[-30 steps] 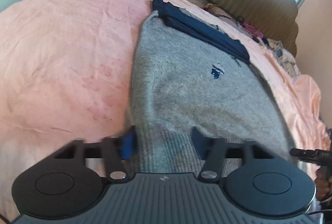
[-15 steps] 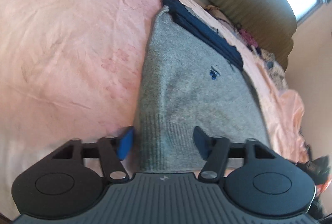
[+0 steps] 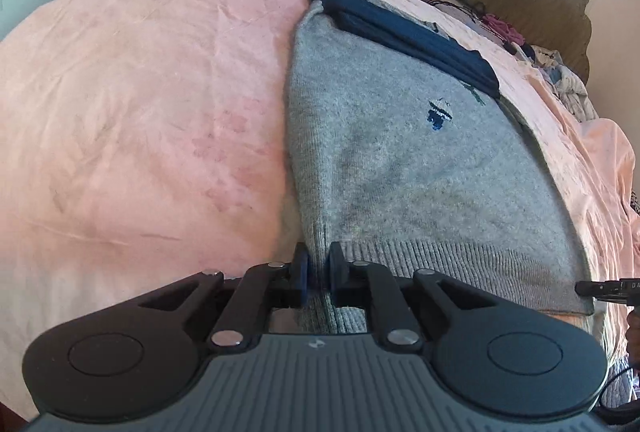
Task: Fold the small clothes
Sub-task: 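Lift the hem with both tools and fold it over onto the collar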
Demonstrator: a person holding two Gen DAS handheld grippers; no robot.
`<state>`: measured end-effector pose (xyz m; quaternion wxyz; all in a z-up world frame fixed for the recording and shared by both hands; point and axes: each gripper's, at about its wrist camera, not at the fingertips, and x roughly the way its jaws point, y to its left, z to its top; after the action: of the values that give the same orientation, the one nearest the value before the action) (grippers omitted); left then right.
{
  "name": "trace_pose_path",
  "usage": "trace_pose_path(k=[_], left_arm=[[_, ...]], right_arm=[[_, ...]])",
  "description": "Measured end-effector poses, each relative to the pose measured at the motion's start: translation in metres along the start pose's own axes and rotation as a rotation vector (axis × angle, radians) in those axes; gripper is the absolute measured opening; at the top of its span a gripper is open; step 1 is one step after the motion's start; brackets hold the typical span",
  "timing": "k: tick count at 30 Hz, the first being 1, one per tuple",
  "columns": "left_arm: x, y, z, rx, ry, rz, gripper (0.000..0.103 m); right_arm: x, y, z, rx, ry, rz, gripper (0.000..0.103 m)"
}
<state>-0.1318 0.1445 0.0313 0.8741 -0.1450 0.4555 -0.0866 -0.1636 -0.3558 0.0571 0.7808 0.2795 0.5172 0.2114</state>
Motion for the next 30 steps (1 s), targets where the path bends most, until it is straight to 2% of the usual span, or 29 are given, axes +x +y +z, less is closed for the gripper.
trace_pose_path(k=[1,2,3,4,5,6,7,9,11,12,15,19,22,23,24,25,27,30], left_arm=[[-0.009,0.004,0.007,0.006,-0.031,0.024,0.013],[-0.017,0.006,0.016,0.011,-0.074,0.066,0.020],[-0.026,0.005,0.028,0.022,-0.141,0.117,0.028],[-0.029,0.002,0.042,0.036,-0.213,0.155,0.049],[-0.029,-0.005,0.057,0.050,-0.292,0.184,0.074],[-0.024,-0.015,0.073,0.067,-0.369,0.204,0.082],[-0.016,-0.026,0.088,0.084,-0.432,0.215,0.085],[0.014,-0.055,0.122,0.127,-0.507,0.205,0.085],[0.055,-0.082,0.155,0.145,-0.525,0.195,0.085],[0.078,-0.095,0.171,0.160,-0.522,0.174,0.085],[0.148,-0.130,0.212,0.242,-0.495,0.198,0.085],[0.227,-0.150,0.251,0.304,-0.376,0.243,0.085],[0.273,-0.139,0.263,0.315,-0.234,0.311,0.086],[0.279,-0.129,0.263,0.300,-0.237,0.301,0.087],[0.277,-0.114,0.256,0.271,-0.275,0.284,0.087],[0.276,-0.105,0.258,0.228,-0.273,0.258,0.088],[0.277,-0.102,0.260,0.221,-0.271,0.274,0.089],[0.278,-0.110,0.261,0.253,-0.275,0.333,0.089]], right_arm=[[-0.005,-0.002,0.002,0.015,-0.009,-0.011,0.010],[-0.011,-0.002,0.006,0.024,-0.032,-0.031,0.016],[-0.019,-0.002,0.013,0.028,-0.077,-0.059,0.032],[-0.028,0.000,0.023,0.016,-0.140,-0.083,0.059],[-0.034,0.006,0.033,-0.011,-0.200,-0.111,0.070],[-0.035,0.014,0.049,-0.049,-0.262,-0.134,0.081],[-0.030,0.021,0.069,-0.081,-0.306,-0.145,0.080],[-0.009,0.037,0.109,-0.124,-0.368,-0.157,0.079],[0.024,0.054,0.151,-0.170,-0.427,-0.150,0.080],[0.044,0.061,0.173,-0.177,-0.441,-0.145,0.080],[0.106,0.077,0.233,-0.200,-0.459,-0.154,0.079],[0.180,0.091,0.290,-0.215,-0.435,-0.221,0.079],[0.213,0.088,0.308,-0.238,-0.407,-0.290,0.079],[0.221,0.084,0.310,-0.256,-0.387,-0.319,0.080],[0.225,0.080,0.307,-0.300,-0.396,-0.327,0.080],[0.229,0.080,0.302,-0.369,-0.403,-0.334,0.081],[0.234,0.080,0.290,-0.486,-0.407,-0.366,0.081],[0.231,0.074,0.299,-0.429,-0.425,-0.343,0.081]])
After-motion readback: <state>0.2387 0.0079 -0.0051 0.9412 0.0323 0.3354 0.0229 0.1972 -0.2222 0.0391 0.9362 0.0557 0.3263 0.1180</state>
